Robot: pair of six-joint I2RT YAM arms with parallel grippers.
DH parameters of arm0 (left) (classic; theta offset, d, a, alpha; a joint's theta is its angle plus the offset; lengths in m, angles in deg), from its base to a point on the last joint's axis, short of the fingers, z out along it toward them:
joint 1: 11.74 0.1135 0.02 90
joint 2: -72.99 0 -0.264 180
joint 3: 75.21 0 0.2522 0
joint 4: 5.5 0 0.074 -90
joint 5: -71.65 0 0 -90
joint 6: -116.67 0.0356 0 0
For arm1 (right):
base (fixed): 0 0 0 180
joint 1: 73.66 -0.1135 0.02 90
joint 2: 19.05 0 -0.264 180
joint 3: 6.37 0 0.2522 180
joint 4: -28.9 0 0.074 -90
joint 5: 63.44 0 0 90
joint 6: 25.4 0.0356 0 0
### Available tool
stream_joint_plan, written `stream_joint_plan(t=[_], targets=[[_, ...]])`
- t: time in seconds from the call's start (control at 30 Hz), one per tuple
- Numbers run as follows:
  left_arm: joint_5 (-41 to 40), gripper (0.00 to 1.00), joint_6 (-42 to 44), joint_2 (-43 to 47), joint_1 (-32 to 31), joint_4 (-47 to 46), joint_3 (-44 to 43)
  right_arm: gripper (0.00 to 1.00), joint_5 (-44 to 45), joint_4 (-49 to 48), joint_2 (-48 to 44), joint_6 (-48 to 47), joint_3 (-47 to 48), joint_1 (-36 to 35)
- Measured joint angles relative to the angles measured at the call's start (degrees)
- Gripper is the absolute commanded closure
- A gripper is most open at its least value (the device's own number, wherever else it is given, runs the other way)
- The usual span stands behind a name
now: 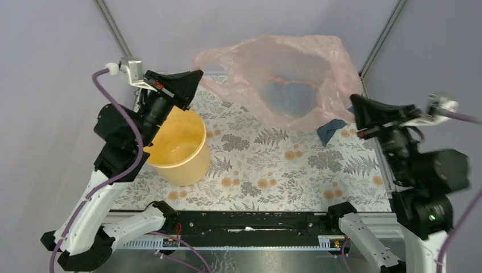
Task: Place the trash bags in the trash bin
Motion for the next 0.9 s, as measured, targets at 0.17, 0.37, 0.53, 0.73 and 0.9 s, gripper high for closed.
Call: stream_joint_plan(t=[0.17, 0.37, 0.53, 0.73, 0.9], targets=[[-2.91, 1.00, -0.79, 1.09, 0.22, 5.99, 10.08, 1.00, -0.44, 4.31, 1.22, 0.44, -17.29, 0.00], [-1.53, 1.00, -0.20, 0.87, 0.33, 16.59, 18.62, 1.00, 0.74, 14.27, 3.02, 0.39, -25.14, 0.00], [2.43, 1.00, -0.35, 0.55, 0.33, 15.08, 12.87, 1.00, -1.57, 12.59, 3.76, 0.57, -18.38, 0.00], [6.73, 1.00, -0.13, -1.33, 0.31, 13.07, 9.09, 1.00, -3.82, 13.07, 5.33, 0.46, -17.25, 0.00], [9.27, 1.00, -0.13, -4.92, -1.40, 13.66, 7.30, 1.00, -7.61, 14.08, 6.40, -0.85, -17.05, 0.00]])
